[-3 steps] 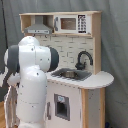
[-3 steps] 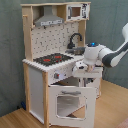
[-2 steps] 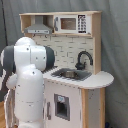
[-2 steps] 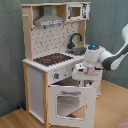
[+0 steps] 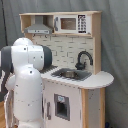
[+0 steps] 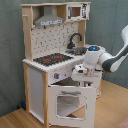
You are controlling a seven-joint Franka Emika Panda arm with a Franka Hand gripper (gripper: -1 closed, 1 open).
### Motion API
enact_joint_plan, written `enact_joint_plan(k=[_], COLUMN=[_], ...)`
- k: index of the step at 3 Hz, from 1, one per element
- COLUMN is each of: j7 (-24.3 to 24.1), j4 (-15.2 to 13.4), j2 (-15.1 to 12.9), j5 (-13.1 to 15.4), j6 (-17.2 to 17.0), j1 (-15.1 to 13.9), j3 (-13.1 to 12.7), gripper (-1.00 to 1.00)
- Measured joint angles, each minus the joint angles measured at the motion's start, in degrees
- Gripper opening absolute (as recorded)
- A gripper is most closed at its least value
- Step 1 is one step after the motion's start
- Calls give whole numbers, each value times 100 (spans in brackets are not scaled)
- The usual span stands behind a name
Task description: Play with the kitchen
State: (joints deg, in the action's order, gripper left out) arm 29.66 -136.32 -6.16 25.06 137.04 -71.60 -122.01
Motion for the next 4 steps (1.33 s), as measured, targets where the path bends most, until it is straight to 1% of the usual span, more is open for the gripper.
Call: enact_joint_plan(k=[1,2,3,4], j7=[-3,-202,-799,-1340], j4=[-11,-11,-11,-11], j2=[168,481,494,496], j5=[-97,-371,-378,-378], j6=[208,583,649,652], j1=[-1,0,8,9], j3=[1,-8,-150,-356], gripper=[-100,-100,-100,-100])
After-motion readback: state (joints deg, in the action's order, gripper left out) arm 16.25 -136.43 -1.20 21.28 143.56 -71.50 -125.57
